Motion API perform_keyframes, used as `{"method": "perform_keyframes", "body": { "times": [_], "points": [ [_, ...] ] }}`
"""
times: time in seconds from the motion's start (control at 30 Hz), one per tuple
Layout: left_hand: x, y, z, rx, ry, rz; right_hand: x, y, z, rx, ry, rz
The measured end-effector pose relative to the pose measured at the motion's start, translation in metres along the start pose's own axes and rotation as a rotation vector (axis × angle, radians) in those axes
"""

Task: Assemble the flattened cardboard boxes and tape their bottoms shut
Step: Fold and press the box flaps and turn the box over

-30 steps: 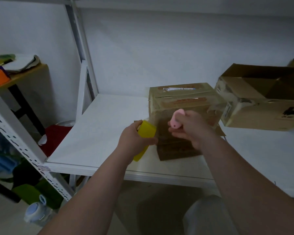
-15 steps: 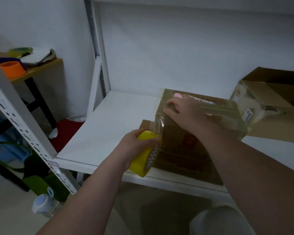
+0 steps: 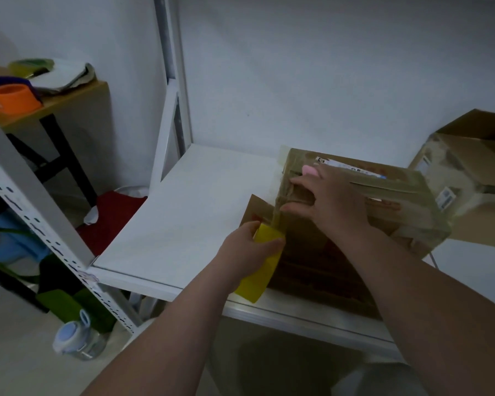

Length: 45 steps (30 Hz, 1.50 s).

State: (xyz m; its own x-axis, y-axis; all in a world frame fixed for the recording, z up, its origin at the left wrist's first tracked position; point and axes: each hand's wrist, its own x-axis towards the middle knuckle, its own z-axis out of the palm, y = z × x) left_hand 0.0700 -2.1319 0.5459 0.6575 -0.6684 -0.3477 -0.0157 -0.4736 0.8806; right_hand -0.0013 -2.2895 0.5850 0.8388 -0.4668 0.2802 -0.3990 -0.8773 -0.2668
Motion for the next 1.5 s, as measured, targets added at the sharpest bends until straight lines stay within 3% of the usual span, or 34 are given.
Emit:
{"method": "perform_keyframes", "body": {
  "times": [0.2, 0.67, 1.0, 1.3, 1.4, 1.5],
  "points": [
    [0.015, 0.001, 0.002, 0.012, 0.028, -0.104, 0.001, -0.001, 0.000, -0.076, -0.017, -0.011],
    [0.007, 0.009, -0.003, -0.142, -0.116, -0.207, 0.002, -0.009, 0.007, -0.235, 0.002, -0.010],
    [-0.009, 0.015, -0.009, -0.177, -0.153, -0.222, 0.007, -0.001, 0.005, -0.094, 0.007, 0.013],
    [-0.007, 0.010, 0.004, -0.285, -0.119, -0.209, -0.014, -0.007, -0.025, 0.374, 0.205, -0.020],
    [-0.007, 0.009, 0.004, -0.298, -0.115, -0.200, -0.041, -0.019, -0.026, 0.480, -0.003, -0.036],
    [-0.004, 0.007, 0.008, -0.279, -0.078, -0.190, -0.055, -0.020, -0.014, 0.349, -0.182, -0.017]
  ]
}}
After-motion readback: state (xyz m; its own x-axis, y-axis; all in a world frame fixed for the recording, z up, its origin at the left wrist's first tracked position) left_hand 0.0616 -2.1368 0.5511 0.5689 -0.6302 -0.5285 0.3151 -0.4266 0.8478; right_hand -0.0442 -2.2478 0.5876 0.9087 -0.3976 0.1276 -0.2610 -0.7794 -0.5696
